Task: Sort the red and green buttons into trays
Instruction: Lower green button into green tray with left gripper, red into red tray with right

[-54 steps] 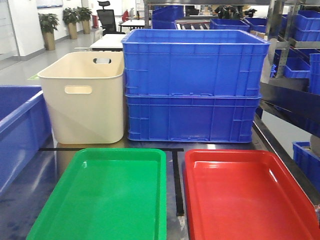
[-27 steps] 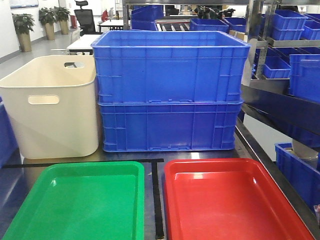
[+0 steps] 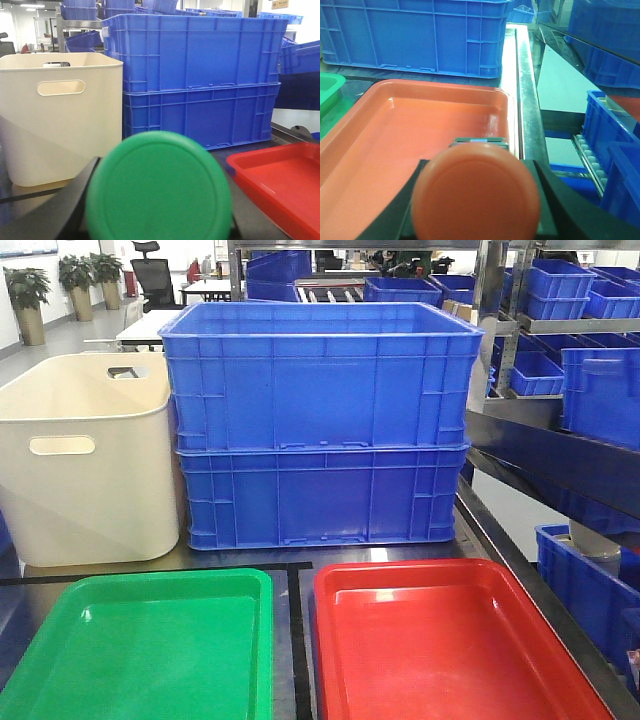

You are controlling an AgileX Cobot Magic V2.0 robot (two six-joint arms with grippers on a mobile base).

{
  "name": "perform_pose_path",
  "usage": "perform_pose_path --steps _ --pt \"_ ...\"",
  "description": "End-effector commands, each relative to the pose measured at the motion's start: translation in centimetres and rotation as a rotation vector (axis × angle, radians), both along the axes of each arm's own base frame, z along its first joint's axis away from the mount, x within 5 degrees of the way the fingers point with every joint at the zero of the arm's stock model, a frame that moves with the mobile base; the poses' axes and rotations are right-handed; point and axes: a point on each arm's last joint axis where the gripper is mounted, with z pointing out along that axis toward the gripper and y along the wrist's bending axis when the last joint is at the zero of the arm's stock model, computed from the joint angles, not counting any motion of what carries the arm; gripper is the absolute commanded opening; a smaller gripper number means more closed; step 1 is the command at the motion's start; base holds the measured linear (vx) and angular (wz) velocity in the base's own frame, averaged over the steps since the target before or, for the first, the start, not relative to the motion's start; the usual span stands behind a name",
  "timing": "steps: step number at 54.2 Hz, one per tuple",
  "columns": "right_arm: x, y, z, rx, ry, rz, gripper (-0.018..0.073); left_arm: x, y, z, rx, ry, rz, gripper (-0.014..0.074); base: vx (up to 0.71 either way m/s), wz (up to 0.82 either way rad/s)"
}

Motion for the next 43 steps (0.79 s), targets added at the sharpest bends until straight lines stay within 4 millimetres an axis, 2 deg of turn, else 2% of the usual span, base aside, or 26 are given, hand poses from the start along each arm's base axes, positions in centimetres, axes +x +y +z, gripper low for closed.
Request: perform_pose_path --steps 1,26,32,35,43 --pt "0.2 -0.3 1.8 0.001 -0.107 -0.033 -0.0009 -0.1 -0.1 1.0 -0.039 -0.024 -0.017 0.0000 0.00 0.00" --pt "0.5 -0.3 1.8 0.007 -0.105 -0.033 -0.0009 -0.1 -0.2 1.1 -0.052 -0.026 -0.026 0.0001 0.00 0.00" --pt "2.1 0.0 1.8 -0.097 -0.040 0.030 -0.0009 0.7 -1.0 0.6 0.008 0.000 -0.112 0.0001 0.00 0.00" --pt "3.2 0.4 2.4 -0.079 -0.025 0.065 -0.0009 1.4 -1.5 0.4 0.041 0.019 -0.176 0.0001 0.00 0.00" --pt "7.2 2.6 3.8 -0.021 -0.004 0.181 -0.0009 4.9 -2.6 0.3 0.020 0.110 -0.326 0.0001 0.00 0.00"
